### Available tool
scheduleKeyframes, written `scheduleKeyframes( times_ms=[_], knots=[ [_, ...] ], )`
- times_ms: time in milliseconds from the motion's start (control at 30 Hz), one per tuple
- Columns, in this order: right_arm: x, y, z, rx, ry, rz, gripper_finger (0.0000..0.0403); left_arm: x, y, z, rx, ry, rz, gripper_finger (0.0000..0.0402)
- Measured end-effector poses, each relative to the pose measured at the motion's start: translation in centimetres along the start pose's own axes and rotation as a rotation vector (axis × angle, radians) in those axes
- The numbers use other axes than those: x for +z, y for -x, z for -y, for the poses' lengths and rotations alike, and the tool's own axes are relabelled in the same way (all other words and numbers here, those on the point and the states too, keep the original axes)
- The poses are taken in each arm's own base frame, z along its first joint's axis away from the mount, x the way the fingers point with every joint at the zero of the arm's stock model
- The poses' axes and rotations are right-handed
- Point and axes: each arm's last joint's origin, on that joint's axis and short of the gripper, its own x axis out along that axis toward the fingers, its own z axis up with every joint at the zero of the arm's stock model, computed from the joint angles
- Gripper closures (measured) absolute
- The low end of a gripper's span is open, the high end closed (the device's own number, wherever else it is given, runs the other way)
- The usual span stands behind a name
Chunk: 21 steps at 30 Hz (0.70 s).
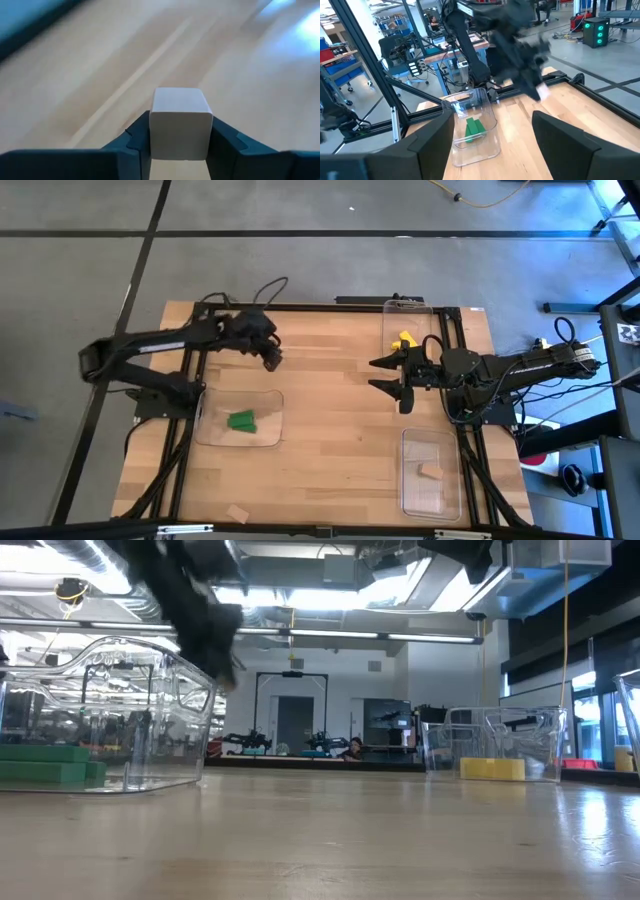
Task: Sort & place blocks by color
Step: Put the top brown block into the bottom right transparent bin
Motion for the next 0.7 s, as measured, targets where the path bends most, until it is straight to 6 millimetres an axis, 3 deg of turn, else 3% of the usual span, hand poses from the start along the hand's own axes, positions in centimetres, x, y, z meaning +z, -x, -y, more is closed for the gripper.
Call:
scheduleKeyframes(
  times_ms=[133, 267, 500, 700],
  knots=[
    [0.0, 0.0, 0.0, 0.0, 0.0, 0.0, 0.0131, 0.6, 3.8, 3.6, -0.164, 0.016, 0.299, 0.028],
    [0.0, 0.0, 0.0, 0.0, 0.001, 0.0, 0.0131, -0.7, 6.3, 6.2, -0.369, 0.044, 0.556, 0.028],
    [0.0, 0.0, 0.0, 0.0, 0.003, 0.001, 0.0131, -4.0, 7.3, 7.9, -0.607, 0.132, 0.784, 0.028],
    [0.1, 0.0, 0.0, 0.002, 0.043, 0.008, 0.0131, -4.5, 7.4, 8.2, -0.64, 0.141, 0.804, 0.028]
  ],
)
